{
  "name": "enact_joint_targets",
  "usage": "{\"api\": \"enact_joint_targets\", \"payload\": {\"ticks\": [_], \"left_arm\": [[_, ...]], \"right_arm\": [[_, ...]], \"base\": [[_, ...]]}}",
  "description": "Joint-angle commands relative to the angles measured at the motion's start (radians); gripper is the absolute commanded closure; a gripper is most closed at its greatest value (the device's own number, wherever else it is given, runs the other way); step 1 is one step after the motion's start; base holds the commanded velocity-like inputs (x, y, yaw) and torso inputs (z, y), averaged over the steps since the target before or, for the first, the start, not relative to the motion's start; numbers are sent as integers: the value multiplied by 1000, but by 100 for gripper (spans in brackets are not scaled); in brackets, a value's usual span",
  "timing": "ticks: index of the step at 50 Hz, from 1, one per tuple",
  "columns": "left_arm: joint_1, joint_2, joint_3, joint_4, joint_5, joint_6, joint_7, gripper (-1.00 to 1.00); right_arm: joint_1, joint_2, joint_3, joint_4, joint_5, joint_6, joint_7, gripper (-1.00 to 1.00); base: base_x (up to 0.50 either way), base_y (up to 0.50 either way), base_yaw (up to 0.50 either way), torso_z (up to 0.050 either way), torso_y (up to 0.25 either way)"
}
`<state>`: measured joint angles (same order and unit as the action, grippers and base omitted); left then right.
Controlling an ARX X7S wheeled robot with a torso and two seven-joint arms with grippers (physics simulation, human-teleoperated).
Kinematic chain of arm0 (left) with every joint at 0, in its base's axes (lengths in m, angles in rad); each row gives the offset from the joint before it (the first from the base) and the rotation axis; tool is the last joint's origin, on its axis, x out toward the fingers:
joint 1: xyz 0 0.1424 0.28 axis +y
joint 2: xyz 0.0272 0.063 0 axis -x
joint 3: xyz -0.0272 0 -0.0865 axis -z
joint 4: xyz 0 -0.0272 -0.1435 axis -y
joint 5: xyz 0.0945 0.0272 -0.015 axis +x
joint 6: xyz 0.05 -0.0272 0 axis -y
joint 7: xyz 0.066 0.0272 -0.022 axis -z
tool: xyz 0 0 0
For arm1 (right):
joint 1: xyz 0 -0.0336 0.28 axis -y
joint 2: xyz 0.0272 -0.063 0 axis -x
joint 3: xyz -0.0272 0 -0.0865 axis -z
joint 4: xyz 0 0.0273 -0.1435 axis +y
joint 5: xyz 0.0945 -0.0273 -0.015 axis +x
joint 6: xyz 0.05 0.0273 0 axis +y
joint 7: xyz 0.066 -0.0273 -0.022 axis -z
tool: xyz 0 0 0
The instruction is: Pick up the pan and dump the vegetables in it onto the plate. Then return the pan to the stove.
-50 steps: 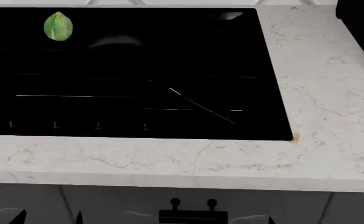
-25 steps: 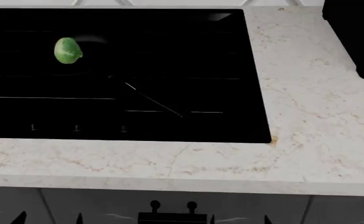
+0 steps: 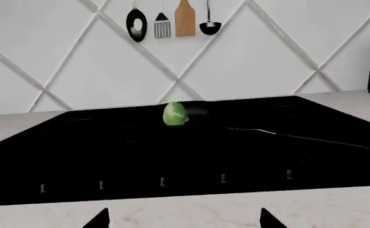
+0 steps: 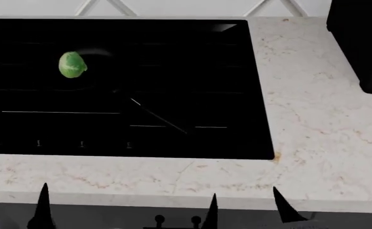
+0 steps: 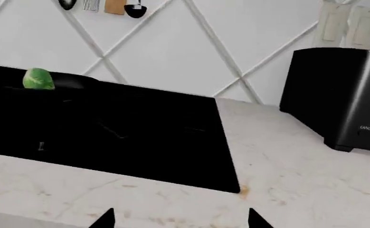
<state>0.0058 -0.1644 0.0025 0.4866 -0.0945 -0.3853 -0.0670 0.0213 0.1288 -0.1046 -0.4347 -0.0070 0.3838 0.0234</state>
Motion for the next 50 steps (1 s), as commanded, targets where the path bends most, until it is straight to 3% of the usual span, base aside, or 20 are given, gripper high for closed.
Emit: {"api": "enact_joint_targets", "payload": {"ticks": [1, 15, 30, 32, 35, 37, 50], "left_arm": [[-73, -60, -51, 262, -22, -281, 29, -100], [-210, -122, -85, 416, -87, -531, 56, -100], [-278, -143, -127, 490, -129, -637, 60, -100], [-293, -147, -133, 505, -138, -663, 61, -100], [-308, -150, -139, 526, -149, -687, 60, -100], [-295, -149, -143, 524, -151, -671, 62, -100], [-275, -150, -155, 518, -164, -640, 56, -100]], "right_arm": [[115, 57, 4, -263, -32, 335, -56, -100], [345, 130, -44, -489, -63, 711, -109, -100], [544, 161, -123, -611, -104, 956, -131, -100], [612, 150, -162, -612, -209, 978, -213, -100], [783, 87, -388, -612, -659, 1126, -571, -100], [830, 76, -482, -610, -867, 1178, -665, -100], [798, 33, -486, -563, -912, 1121, -718, -100]], "base": [[0, 0, 0, 46, 113], [0, 0, 0, 45, 115], [0, 483, 0, 45, 114], [0, 0, 0, 45, 114], [177, -25, 0, 45, 115], [443, -66, 0, 45, 114], [484, -38, 0, 45, 115]]}}
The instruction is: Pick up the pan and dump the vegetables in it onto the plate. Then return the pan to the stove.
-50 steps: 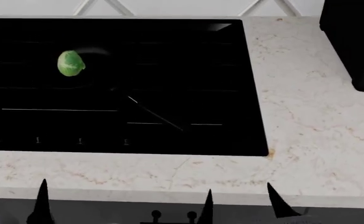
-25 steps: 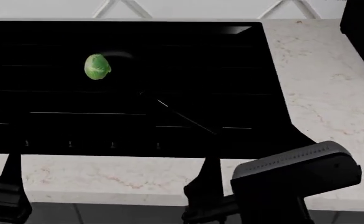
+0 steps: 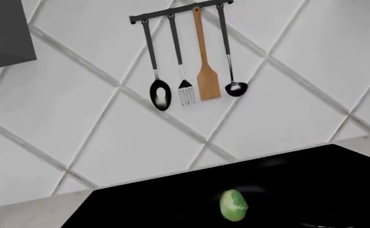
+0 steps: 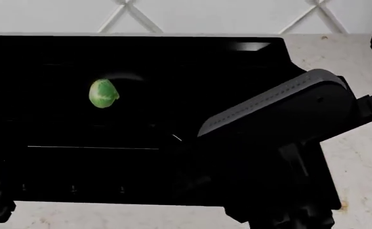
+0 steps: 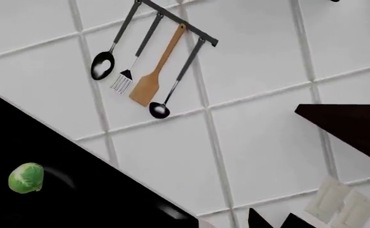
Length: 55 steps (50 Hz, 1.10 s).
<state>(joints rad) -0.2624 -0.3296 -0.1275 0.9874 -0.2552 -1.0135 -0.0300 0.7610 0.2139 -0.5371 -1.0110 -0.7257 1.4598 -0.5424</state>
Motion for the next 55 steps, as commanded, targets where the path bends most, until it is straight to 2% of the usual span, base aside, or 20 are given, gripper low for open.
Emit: {"api": "enact_joint_targets", "payload": {"ticks": [1, 6, 11, 13, 18, 21, 25, 29, 33, 37, 43, 55], "left_arm": [[-8, 14, -21, 17, -3, -12, 17, -100], [-17, 12, -14, 21, -8, -22, 9, -100], [-8, 15, -23, 18, -4, -24, -8, -100], [2, 6, -15, 22, 16, -3, -24, -100], [9, 8, -21, 16, 17, -3, -35, -100], [16, 6, -29, 20, 15, -1, -38, -100], [25, 4, -40, 15, 13, 7, -41, -100], [24, 3, -35, 15, 11, 5, -45, -100], [22, 0, -33, 19, 7, -3, -49, -100], [32, -1, -26, 20, 4, 3, -51, -100], [32, -6, -21, 32, -4, -6, -57, -100], [13, -23, -7, 53, -40, -37, -88, -100]], "right_arm": [[54, -55, -46, 13, -190, 41, -155, -100], [9, -78, 6, 25, -151, -8, -150, -100], [-12, -127, 133, 94, -38, 66, -277, -100], [-8, -115, 123, 128, -35, 106, -330, -100], [-2, -185, 101, 270, -367, 109, -686, -100], [3, -213, 103, 316, -474, 110, -822, -100], [-25, -214, 165, 299, -326, 111, -756, -100], [-43, -214, 160, 292, -236, 111, -684, -100], [-24, -214, 121, 315, -249, 111, -679, -100], [-22, -212, 106, 321, -155, 107, -578, -100], [-15, -209, 150, 382, -2, 47, -464, -100], [9, -201, 195, 560, 159, -89, -347, -100]], "base": [[488, -27, 0, 45, 115], [487, -28, 0, 45, 115], [169, -6, 0, 27, 69], [0, 0, 0, 0, 0], [0, 0, 0, 0, 0], [0, 0, 0, 0, 0], [0, 0, 0, 0, 0], [0, 0, 0, 0, 0], [0, 0, 0, 0, 0], [0, 0, 0, 0, 0], [0, 0, 0, 0, 0], [0, 0, 0, 0, 0]]}}
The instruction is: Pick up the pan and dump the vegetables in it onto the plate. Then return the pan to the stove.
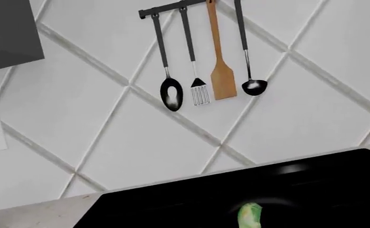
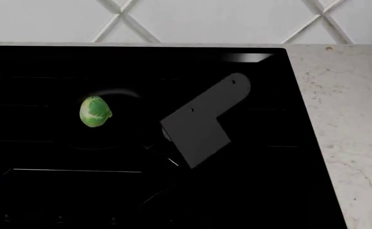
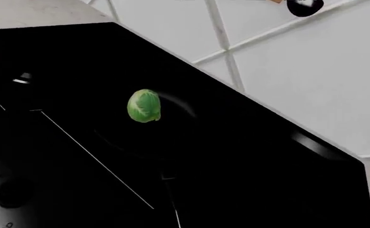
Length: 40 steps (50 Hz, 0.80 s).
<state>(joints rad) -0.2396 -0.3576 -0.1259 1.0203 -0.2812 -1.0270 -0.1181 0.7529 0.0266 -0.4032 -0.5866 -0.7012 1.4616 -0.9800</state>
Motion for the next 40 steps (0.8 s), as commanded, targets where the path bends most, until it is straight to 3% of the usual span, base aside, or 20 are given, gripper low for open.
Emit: {"api": "enact_joint_targets", "payload": {"ticks": [1, 11, 27, 40], "left_arm": [[-10, 2, -9, 20, -18, -23, -3, -100], [8, -18, -14, 20, -56, -4, -33, -100], [16, -77, 4, 20, -155, 20, -128, -100], [19, -137, 15, 23, -258, 53, -220, -100]], "right_arm": [[17, -14, 64, 145, 145, -94, 97, -100], [34, -11, 29, 213, 228, -116, 162, -100], [105, -9, 56, 514, 371, -289, 286, -100], [172, -19, -42, 672, 498, -345, 356, -100]], "base": [[0, 0, 0, 0, 0], [0, 0, 0, 0, 0], [0, 0, 0, 0, 0], [0, 0, 0, 0, 0]]}}
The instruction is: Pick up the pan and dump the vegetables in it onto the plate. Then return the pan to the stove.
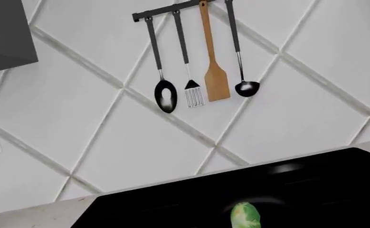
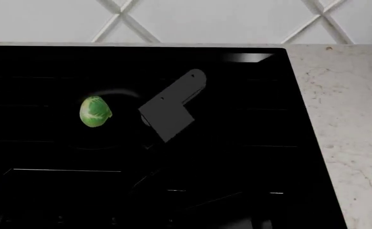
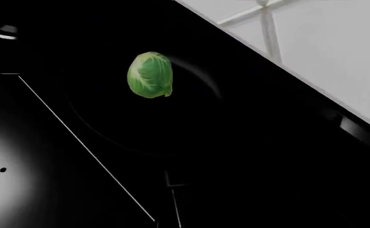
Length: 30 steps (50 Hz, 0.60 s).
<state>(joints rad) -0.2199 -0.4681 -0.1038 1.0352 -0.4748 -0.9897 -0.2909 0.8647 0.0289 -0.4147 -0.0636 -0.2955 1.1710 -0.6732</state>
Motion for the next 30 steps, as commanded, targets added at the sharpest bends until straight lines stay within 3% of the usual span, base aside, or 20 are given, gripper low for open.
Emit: {"api": "enact_joint_targets", "payload": {"ticks": [1, 30], "left_arm": [[0, -33, -6, 8, -74, 20, -56, -100], [20, -131, 32, 4, -181, 105, -181, -100]], "right_arm": [[66, -20, -32, 162, 104, -60, 58, -100], [165, -22, -154, 635, 389, -316, 232, -100]], "base": [[0, 0, 0, 0, 0], [0, 0, 0, 0, 0]]}}
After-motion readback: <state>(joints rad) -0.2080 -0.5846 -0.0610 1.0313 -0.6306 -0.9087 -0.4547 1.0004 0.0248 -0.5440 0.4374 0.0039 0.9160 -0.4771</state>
